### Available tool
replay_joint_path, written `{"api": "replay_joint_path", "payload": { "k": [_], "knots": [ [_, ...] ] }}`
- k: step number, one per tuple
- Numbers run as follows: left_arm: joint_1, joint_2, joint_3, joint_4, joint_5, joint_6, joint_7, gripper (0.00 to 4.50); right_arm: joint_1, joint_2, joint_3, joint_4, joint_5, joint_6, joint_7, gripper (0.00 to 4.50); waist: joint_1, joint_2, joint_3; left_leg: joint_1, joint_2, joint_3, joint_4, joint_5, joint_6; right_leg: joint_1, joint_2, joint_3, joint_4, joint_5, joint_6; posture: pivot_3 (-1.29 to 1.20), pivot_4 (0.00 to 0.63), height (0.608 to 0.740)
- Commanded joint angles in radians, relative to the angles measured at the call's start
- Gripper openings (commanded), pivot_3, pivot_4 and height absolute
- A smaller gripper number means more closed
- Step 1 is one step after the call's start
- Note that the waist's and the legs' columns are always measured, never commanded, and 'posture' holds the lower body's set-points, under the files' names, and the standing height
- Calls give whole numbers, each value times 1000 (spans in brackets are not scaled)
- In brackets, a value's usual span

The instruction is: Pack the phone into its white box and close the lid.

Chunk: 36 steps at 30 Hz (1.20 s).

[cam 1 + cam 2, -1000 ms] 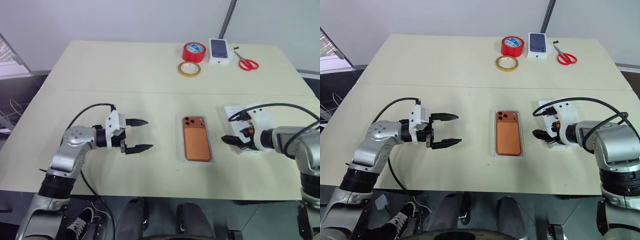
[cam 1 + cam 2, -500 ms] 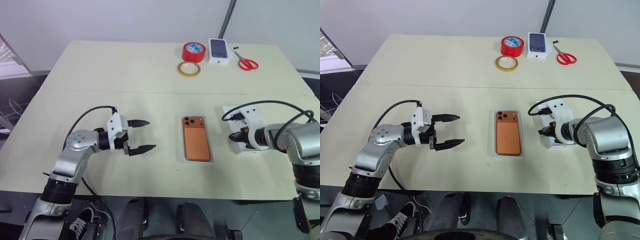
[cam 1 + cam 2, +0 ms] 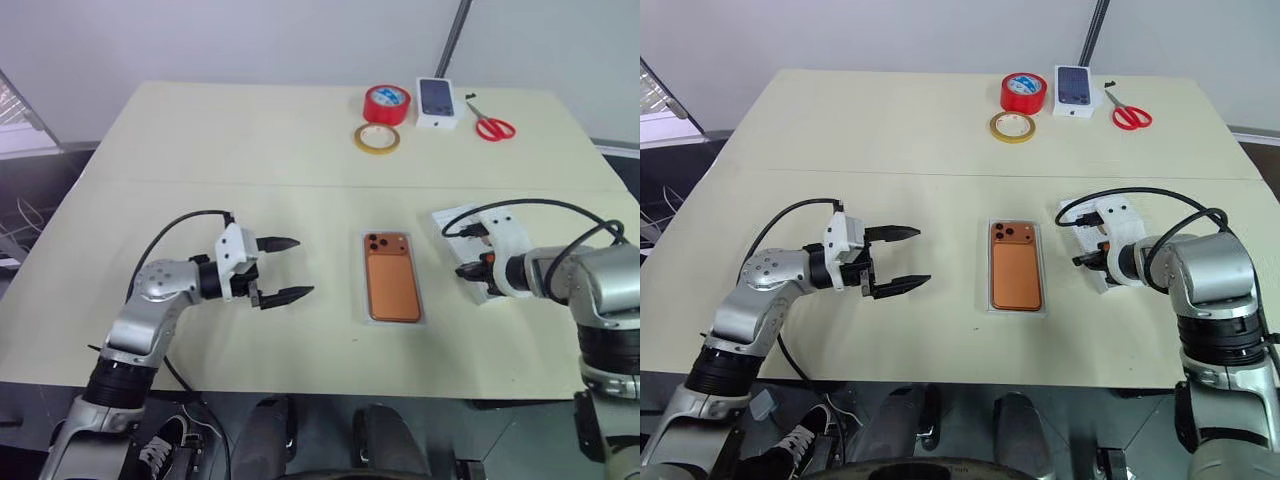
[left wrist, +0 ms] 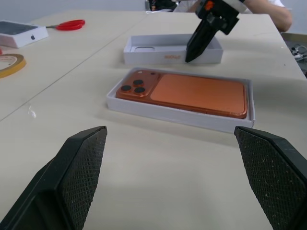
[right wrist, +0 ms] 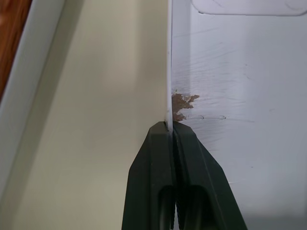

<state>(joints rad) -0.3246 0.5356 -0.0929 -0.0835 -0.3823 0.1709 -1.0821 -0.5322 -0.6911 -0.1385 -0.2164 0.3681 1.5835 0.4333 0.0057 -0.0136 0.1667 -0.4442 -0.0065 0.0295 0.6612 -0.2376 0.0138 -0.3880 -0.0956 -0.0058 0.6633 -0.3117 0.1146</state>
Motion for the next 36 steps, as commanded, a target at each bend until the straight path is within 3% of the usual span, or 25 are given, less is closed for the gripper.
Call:
{"api": "replay_joint_path", "payload": {
  "k": [1, 5, 7, 9, 12, 14, 16, 18, 21, 24, 28, 33, 36],
  "knots": [
    [-20, -8, 9, -14, -6, 0, 12, 4500, -59, 55, -115, -6, 38, -65, 13, 25, 0, 1, 1, 0, 0, 0, 0, 0, 0, 0, 0, 0, 0, 0, 0, 0, 150, 728],
    [-26, -30, 23, -6, -21, 24, 47, 4500, -84, 152, -184, -14, 58, -209, 7, 25, -4, 1, 1, 0, 0, 0, 0, 0, 0, 0, 1, 0, 0, 0, 0, 0, 150, 728],
    [-20, -46, 26, -17, -21, 35, 73, 4500, -109, 285, -297, -47, 114, -233, -31, 25, -3, 1, 1, 0, 0, 0, -1, 0, 0, -1, 2, 0, 0, 0, 0, 0, 150, 728],
    [-14, -51, 26, -26, -21, 41, 83, 4500, -115, 362, -349, -82, 152, -220, -51, 25, -3, 1, 1, 0, 1, 1, -1, 0, 0, -1, 4, 0, 1, 0, 0, 0, 150, 728],
    [-18, -73, 14, -22, -10, 42, 106, 4500, -204, 633, -587, -127, 307, -24, -79, 25, 2, 2, 1, 0, 0, 1, -1, 0, 0, -1, 4, -1, 1, 0, 0, 0, 150, 728],
    [-27, -76, 15, -21, -18, 58, 109, 4500, -180, 719, -615, -174, 402, 23, -113, 25, -3, 2, 1, 0, 1, 1, -1, 0, 0, -2, 5, 0, 3, 0, 0, 0, 150, 728],
    [-37, -79, 19, -21, -27, 71, 107, 3957, -115, 757, -584, -226, 552, 31, -156, 0, 1, 2, 1, 0, 2, 0, -3, 1, -1, -2, 5, 0, 3, 0, 0, 0, 150, 728],
    [-42, -80, 20, -22, -36, 87, 101, 3194, -46, 770, -550, -245, 740, 31, -220, 0, 4, 2, 1, 0, 1, 0, -4, 1, -1, -2, 5, 0, 2, 0, 0, 0, 150, 728],
    [-44, -80, 20, -22, -50, 105, 95, 1628, 7, 781, -542, -218, 952, 31, -361, 0, -4, 2, 1, 0, 0, 1, -4, 1, -1, -2, 2, 0, 1, 0, 0, 0, 150, 728],
    [-39, -82, 24, -31, -36, 88, 110, 70, 152, 691, -416, -172, 1227, -59, -530, 0, -9, 2, 0, 1, 0, 0, -4, 1, -1, -2, 2, 0, 1, 0, 0, 0, 150, 728],
    [-40, -86, 35, -27, -28, 72, 132, 24, 282, 484, -177, -167, 1580, -315, -707, 0, -24, 2, 1, 1, -1, 1, -6, 1, -1, -2, 0, 0, 0, 0, 0, 0, 150, 728],
    [-38, -83, 41, -27, -15, 44, 157, 24, 326, 355, -43, -145, 1604, -444, -700, 0, -24, 2, 1, 2, 2, 1, -7, 1, -1, -2, 6, 1, 0, 0, 0, 0, 150, 728],
    [-26, -84, 38, -40, -16, 44, 162, 24, 327, 354, 6, -139, 1604, -503, -685, 0, -22, 2, 1, 2, 2, 1, -7, 1, -1, -2, 6, 1, 0, 0, 0, 0, 150, 728]
  ]
}}
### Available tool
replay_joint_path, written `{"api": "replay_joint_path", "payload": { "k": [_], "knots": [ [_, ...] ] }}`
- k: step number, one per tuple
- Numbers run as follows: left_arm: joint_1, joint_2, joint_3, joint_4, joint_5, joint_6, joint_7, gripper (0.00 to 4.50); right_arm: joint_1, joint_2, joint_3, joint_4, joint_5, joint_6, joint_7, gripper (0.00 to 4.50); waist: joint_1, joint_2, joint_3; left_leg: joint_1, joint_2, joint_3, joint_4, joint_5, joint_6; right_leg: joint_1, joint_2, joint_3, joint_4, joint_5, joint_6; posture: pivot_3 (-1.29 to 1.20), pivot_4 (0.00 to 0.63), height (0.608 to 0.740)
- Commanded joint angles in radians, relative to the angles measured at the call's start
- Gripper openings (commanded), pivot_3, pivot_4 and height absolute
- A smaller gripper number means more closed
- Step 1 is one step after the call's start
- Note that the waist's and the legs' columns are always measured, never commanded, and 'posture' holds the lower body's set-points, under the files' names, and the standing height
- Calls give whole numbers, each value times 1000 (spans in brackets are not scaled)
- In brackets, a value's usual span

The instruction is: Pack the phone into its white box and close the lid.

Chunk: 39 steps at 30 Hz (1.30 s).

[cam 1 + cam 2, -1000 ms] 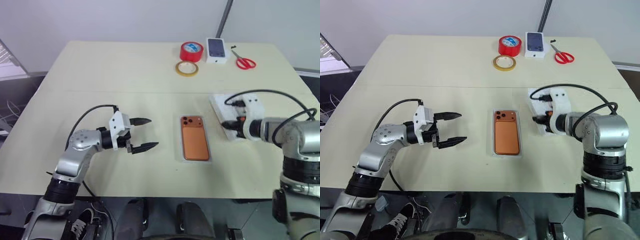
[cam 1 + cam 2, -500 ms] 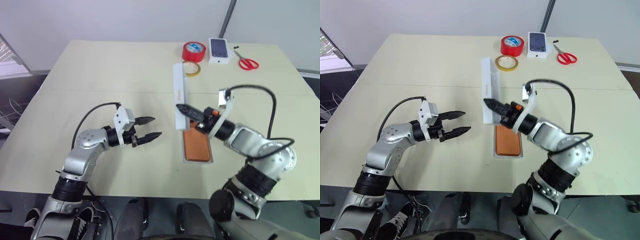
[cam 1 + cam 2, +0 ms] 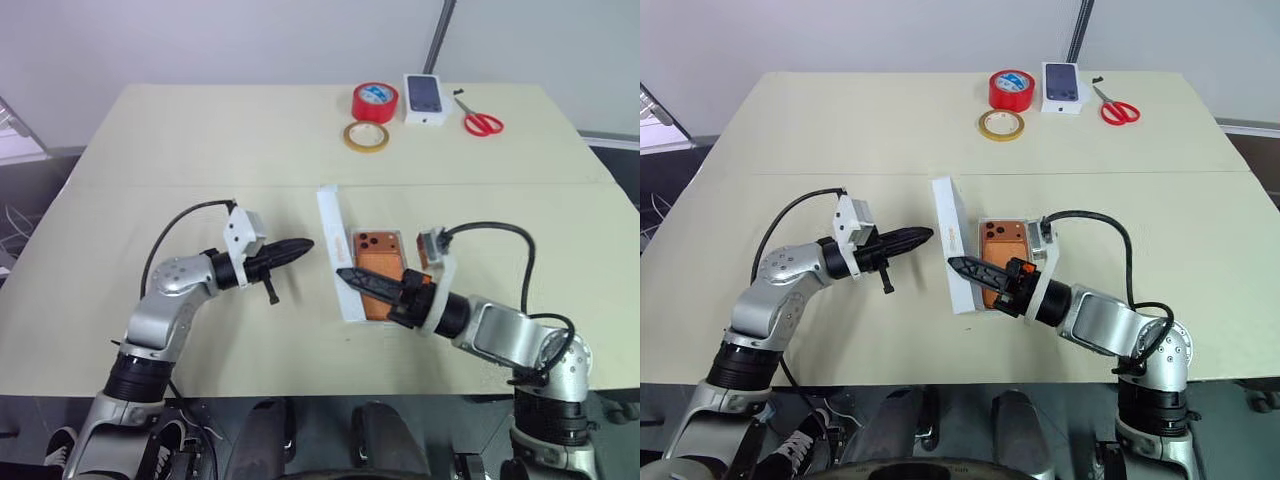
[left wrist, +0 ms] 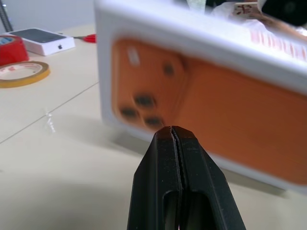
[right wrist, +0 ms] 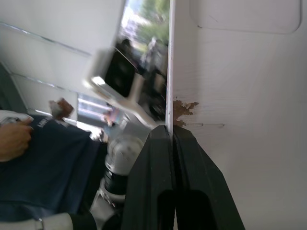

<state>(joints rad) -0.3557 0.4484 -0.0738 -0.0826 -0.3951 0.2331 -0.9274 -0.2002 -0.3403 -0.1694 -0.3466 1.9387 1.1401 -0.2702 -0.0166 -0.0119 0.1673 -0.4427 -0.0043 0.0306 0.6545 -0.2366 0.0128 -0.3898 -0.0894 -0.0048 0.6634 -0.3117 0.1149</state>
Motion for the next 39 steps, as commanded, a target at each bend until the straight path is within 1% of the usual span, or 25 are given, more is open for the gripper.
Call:
{"api": "replay_joint_path", "payload": {
  "k": [1, 6, 9, 15, 16, 18, 21, 23, 25, 26, 28, 29, 30, 32, 34, 35, 37, 39],
  "knots": [
    [8, 3, 18, -45, -2, -20, 9, 24, -6, -4, 51, -12, 33, -71, 22, 0, 1, 0, 0, 0, 0, 0, 0, 0, 0, 0, 0, 0, 0, 0, 0, 0, 150, 728],
    [15, 9, 22, -43, -1, -19, 8, 24, -16, 24, 83, 11, 33, -137, -15, 0, 5, 0, 0, 0, 0, 0, 1, 0, 0, 0, -1, 0, 0, 0, 0, 0, 150, 728],
    [20, -8, -2, -20, 10, -15, 13, 24, -3, -7, 95, 47, 33, -150, -32, 0, 6, 0, 0, 0, 0, 0, 1, 0, 0, 0, -1, 0, 0, 0, 0, 0, 150, 728],
    [17, -74, -106, 59, 117, -109, 19, 24, 2, -50, 99, 93, 33, -165, -70, 0, 6, 0, 0, 0, 0, 0, 1, 0, 0, 1, -1, 0, 0, 0, 0, 0, 150, 728],
    [-2, -104, -122, 89, 125, -117, 27, 24, 0, -62, 91, 105, 33, -170, -74, 0, 6, 0, 0, 0, 0, 0, 1, 0, 0, 1, -1, 0, 0, 0, 0, 0, 150, 728],
    [-37, -159, -147, 142, 131, -121, 32, 24, -2, -44, 53, 115, 33, -177, -58, 0, 11, 0, 0, 0, 0, 0, 1, 0, 0, 1, -1, 0, 0, 0, 0, 0, 150, 728],
    [-95, -231, -161, 230, 158, -157, 52, 0, 9, -105, 31, 89, 33, -171, -46, 922, 22, 0, 0, -1, 0, 0, 3, 0, 0, 2, -1, 0, 0, 0, 0, 0, 150, 728],
    [-119, -261, -162, 263, 165, -173, 54, 0, 26, -161, 7, 73, 33, -168, -16, 1845, 30, 0, 0, -2, 0, 0, 6, -1, 2, 2, -1, 0, 0, 0, 0, 0, 150, 728],
    [-136, -281, -167, 290, 172, -186, 45, 0, 33, -241, -16, 61, 28, -141, 52, 2858, 29, 0, 0, -3, 0, 0, 7, -2, 3, 2, -1, 0, 0, 0, 0, 0, 150, 728],
    [-145, -295, -172, 304, 175, -192, 42, 0, 29, -309, -41, 61, -19, -104, 132, 3288, 28, 0, 0, -3, 0, 0, 7, -2, 3, 1, -1, 0, 0, 0, 0, 0, 150, 728],
    [-159, -320, -185, 322, 178, -200, 37, 0, 5, -433, -88, 105, -94, -50, 274, 3288, 29, 1, 0, -3, 0, 1, 8, -2, 3, 2, -1, 0, 0, 0, 0, 0, 150, 728],
    [-164, -329, -190, 329, 178, -204, 34, 0, -5, -503, -97, 110, -181, -37, 371, 3288, 29, 1, 0, -3, 0, 1, 8, -2, 4, 2, -1, -1, 0, 0, 0, 0, 150, 728],
    [-169, -340, -194, 335, 178, -207, 33, 0, -28, -552, -115, 156, -237, -45, 429, 3288, 29, 1, 0, -3, 0, 1, 9, -3, 4, 2, 0, -1, 0, 0, 0, 0, 150, 728],
    [-177, -357, -200, 344, 177, -209, 29, 0, -71, -622, -128, 232, -351, -73, 535, 3288, 29, 1, 0, -2, 0, 1, 9, -3, 4, 2, 0, -1, 0, 0, 0, 0, 150, 728],
    [-179, -370, -206, 342, 180, -208, 28, 0, -79, -685, -83, 241, -551, -148, 660, 3288, 29, 1, 0, -2, 0, 1, 9, -3, 5, 2, 0, 0, -1, 0, 0, 0, 150, 728],
    [-179, -374, -207, 338, 182, -206, 27, 0, -90, -683, -72, 252, -613, -176, 685, 3288, 29, 1, 0, -3, 0, 1, 9, -3, 5, 2, 0, 0, -1, 0, 0, 0, 150, 728],
    [-177, -377, -203, 325, 176, -192, 26, 0, -119, -626, -90, 282, -623, -185, 676, 3288, 29, 0, 0, -3, 1, 0, 9, -3, 5, 2, 1, 0, -1, 0, 0, 0, 150, 728],
    [-177, -370, -181, 305, 153, -162, 26, 0, -102, -588, -49, 239, -747, -243, 678, 2782, 28, 1, 0, -2, 1, 0, 9, -3, 5, 2, 1, 0, -1, 0, 0, 0, 150, 728]
  ]
}}
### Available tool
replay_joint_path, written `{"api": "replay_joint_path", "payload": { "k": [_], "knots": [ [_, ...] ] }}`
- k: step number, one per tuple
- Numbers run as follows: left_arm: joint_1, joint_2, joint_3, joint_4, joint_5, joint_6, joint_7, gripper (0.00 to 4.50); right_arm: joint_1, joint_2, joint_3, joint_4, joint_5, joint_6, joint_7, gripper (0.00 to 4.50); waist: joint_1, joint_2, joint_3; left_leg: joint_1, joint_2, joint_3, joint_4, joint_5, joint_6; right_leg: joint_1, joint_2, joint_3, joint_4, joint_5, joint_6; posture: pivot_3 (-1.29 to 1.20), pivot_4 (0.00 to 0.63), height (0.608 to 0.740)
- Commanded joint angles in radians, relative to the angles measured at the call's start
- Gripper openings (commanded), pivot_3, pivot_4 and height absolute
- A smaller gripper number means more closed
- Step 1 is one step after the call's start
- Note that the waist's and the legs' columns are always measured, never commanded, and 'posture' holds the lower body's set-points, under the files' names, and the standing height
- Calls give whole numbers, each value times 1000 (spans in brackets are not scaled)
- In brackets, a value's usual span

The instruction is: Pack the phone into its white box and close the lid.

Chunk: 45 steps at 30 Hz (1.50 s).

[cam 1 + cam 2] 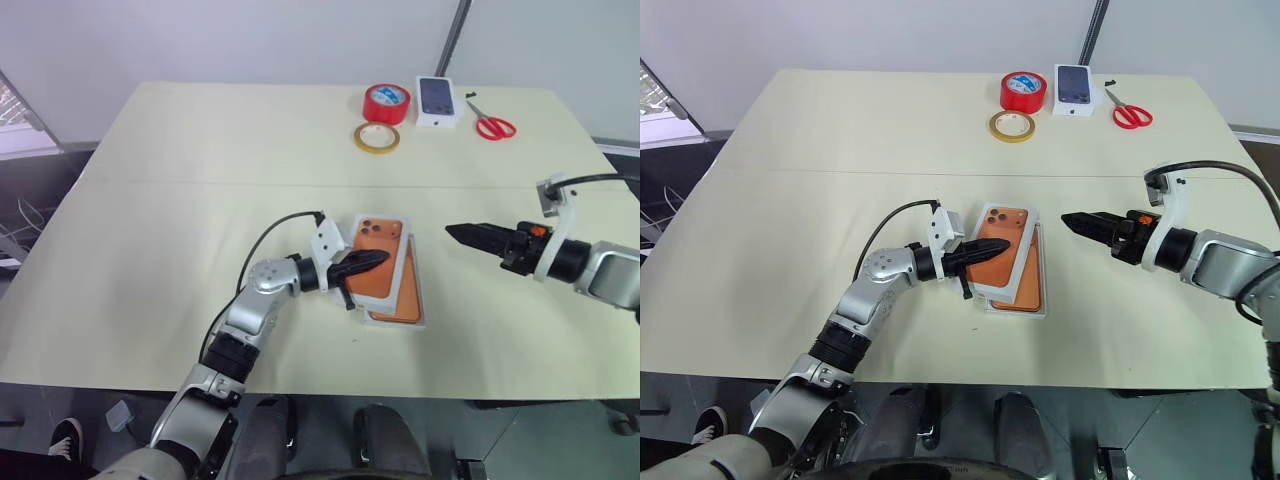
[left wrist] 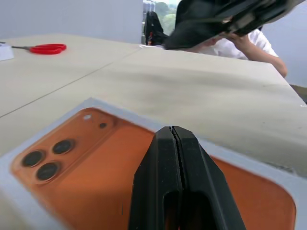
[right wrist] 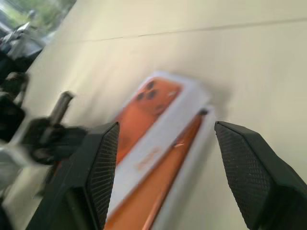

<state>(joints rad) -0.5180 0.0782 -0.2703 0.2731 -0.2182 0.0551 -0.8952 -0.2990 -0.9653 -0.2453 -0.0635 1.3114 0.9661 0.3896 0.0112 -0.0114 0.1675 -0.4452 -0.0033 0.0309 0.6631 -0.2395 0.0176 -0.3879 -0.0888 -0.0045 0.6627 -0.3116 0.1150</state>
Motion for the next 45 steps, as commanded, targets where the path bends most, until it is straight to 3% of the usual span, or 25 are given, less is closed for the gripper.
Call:
{"api": "replay_joint_path", "payload": {
  "k": [1, 6, 12, 15, 19, 37, 45],
  "knots": [
    [-16, 5, 26, -59, -34, 26, -6, 0, 9, 46, 52, -69, -188, -99, 30, 2452, 0, 0, 0, 0, 0, 0, 0, 0, 0, 0, 0, 0, 0, 0, 0, 0, 150, 728],
    [-28, 43, 99, -89, -58, 54, 33, 0, 56, 87, 180, -139, -492, -261, 67, 38, 1, 0, 0, 0, 0, 0, 1, 0, 0, 0, 0, 0, 0, 0, 0, 0, 150, 728],
    [-87, 112, 181, -15, -17, 31, 118, 0, 84, 181, 240, -169, -743, -428, 44, 38, 3, 0, 0, 0, -1, 0, 1, 0, 0, 0, 0, -1, 1, 0, 0, 0, 150, 728],
    [-103, 147, 152, 68, 39, 28, 123, 0, 91, 224, 238, -202, -769, -431, 49, 38, 2, 0, 0, 0, -1, 0, 1, 0, 0, 0, 0, -1, 1, 0, 0, 0, 150, 728],
    [-115, 152, 109, 160, 59, 150, 93, 0, 110, 231, 260, -233, -837, -437, 77, 38, 3, 0, 0, 0, -1, 0, 1, 0, -1, 0, 0, -1, 1, 0, 0, 0, 150, 728],
    [-103, 46, 64, 57, 16, 291, 5, 0, 123, 276, 208, -244, -908, -414, 129, 38, 2, 0, 0, 0, -1, 0, 1, 0, -1, 1, 0, -1, 1, 0, 0, 0, 150, 728],
    [-86, 50, 60, -5, 11, 305, -1, 0, 195, 206, 160, -243, -941, -442, 228, 38, 3, 0, 0, 0, -2, 0, 1, 0, -1, 1, 0, -1, 1, 0, 0, 0, 150, 728]
  ]
}}
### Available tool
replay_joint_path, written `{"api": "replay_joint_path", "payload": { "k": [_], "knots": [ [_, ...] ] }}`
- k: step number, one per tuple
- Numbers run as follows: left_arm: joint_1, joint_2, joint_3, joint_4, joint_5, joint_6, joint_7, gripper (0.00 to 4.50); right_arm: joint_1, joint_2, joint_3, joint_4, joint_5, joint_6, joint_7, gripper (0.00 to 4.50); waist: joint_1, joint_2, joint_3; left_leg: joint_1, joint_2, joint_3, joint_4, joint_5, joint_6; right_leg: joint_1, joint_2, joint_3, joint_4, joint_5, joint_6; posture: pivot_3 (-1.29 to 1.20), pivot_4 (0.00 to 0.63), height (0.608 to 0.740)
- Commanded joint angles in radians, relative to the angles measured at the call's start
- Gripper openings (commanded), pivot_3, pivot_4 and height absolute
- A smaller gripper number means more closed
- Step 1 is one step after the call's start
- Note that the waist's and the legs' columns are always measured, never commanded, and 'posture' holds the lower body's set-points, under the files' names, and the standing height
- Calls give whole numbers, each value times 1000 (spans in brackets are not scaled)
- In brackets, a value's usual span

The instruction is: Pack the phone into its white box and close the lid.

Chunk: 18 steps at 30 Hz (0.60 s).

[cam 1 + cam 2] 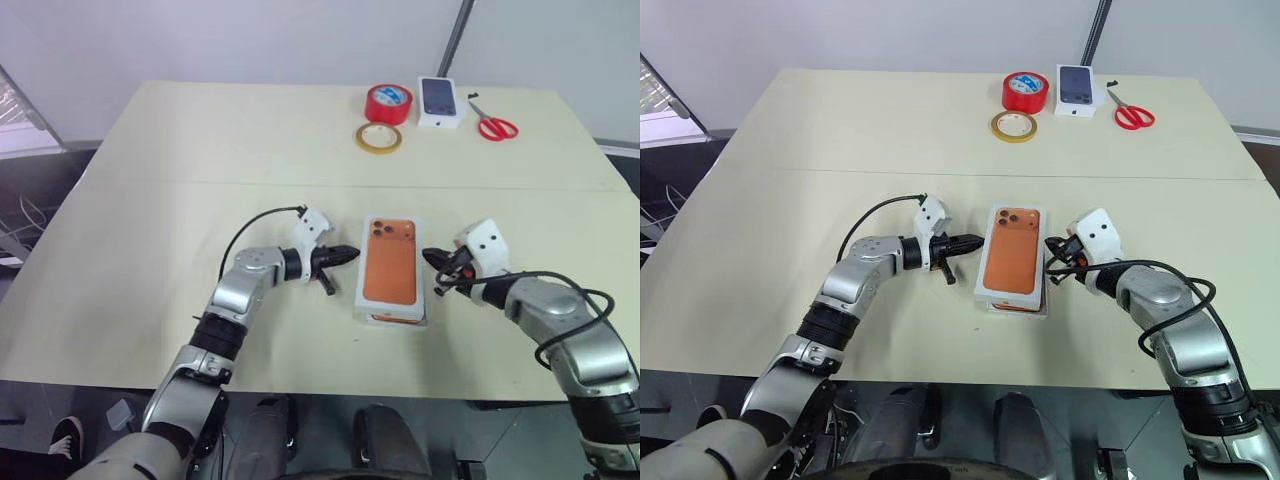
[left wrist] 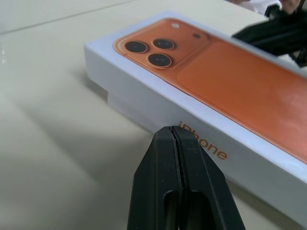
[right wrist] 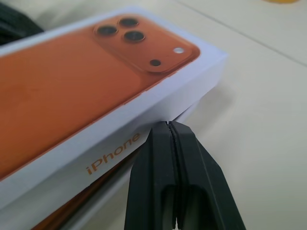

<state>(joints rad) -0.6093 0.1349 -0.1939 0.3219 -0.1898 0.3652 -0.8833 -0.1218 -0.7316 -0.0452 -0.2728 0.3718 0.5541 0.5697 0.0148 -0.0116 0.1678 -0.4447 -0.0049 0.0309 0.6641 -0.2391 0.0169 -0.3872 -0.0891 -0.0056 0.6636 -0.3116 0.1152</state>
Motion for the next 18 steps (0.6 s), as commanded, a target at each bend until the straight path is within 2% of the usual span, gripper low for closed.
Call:
{"api": "replay_joint_path", "payload": {
  "k": [1, 18],
  "knots": [
    [8, -6, -16, -58, -18, -1, -14, 0, 23, -30, -43, -36, -1, -31, 57, 38, -1, 0, 0, 0, 0, 0, 0, 0, 0, 0, 0, 0, 0, 0, 0, 0, 150, 728],
    [44, -10, -36, -111, -18, -3, -8, 0, 59, -31, -66, -74, -10, -41, 135, 38, -1, 0, 0, 1, 0, 0, 0, 0, 0, 0, 0, 0, 0, 0, 0, 0, 150, 728]
  ]
}}
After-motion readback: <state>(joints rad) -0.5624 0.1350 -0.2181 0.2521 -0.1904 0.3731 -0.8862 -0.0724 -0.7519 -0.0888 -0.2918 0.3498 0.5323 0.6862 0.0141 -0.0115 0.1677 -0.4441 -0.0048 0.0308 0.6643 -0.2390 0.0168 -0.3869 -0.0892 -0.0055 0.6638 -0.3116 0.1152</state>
